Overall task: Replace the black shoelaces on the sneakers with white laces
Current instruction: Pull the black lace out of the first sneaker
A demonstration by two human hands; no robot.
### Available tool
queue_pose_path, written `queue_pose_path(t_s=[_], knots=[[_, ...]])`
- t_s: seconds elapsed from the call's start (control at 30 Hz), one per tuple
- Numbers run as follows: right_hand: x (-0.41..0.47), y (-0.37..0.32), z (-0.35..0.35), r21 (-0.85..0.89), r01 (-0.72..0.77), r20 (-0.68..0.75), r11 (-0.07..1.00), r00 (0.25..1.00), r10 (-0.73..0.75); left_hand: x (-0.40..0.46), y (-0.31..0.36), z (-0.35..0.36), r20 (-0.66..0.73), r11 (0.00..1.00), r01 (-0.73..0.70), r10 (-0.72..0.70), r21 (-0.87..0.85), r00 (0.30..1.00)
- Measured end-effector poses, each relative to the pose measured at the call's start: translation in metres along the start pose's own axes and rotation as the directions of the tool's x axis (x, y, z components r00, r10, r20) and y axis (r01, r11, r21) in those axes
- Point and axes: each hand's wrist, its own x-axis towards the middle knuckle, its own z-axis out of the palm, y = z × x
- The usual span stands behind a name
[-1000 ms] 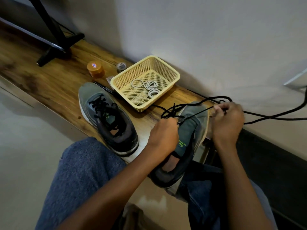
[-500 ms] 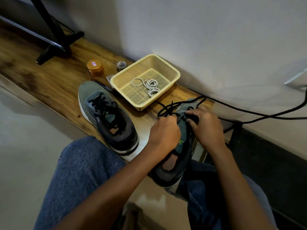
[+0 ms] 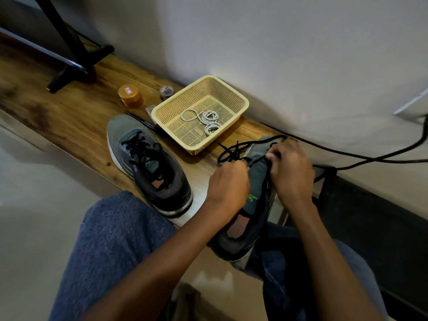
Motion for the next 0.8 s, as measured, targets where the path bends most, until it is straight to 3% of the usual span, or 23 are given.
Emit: queue_pose_path(t_s=[0.1,0.17,0.23,0.33,0.5,0.63,0.8], knots=[[0.005,0.007,-0.008,0.126,-0.161,-0.186,0.979,0.965,0.182,-0.002,0.001,0.0,-0.009,1.0,-0.006,0.006,-0.022,1.0],[0.007,0.008,-0.009,0.18,-0.197,-0.233,0.964,0.943,0.236,-0.002,0.001,0.0,-0.012,1.0,-0.004,0.003,-0.027,1.0],[0.007,0.008,-0.007,0.18,-0.164,-0.164,0.97,0.967,0.194,0.0,-0.002,0.001,-0.014,1.0,0.005,-0.005,-0.021,1.0],[0.004,0.005,-0.003,0.167,-0.05,0.057,0.985,0.998,0.041,0.001,-0.006,0.0,-0.018,1.0,0.011,-0.011,-0.023,1.0],[-0.001,0.003,0.0,0.077,0.136,0.242,0.988,0.959,-0.151,0.001,-0.004,0.0,-0.021,1.0,0.002,-0.002,0.003,1.0],[-0.001,0.001,-0.001,0.05,0.134,0.275,0.99,0.951,-0.143,0.001,-0.004,-0.001,-0.017,1.0,0.002,-0.001,0.02,1.0],[-0.003,-0.007,-0.002,-0.025,0.163,0.197,0.986,0.968,-0.155,0.003,-0.003,-0.001,0.001,0.999,0.003,-0.003,0.036,1.0]])
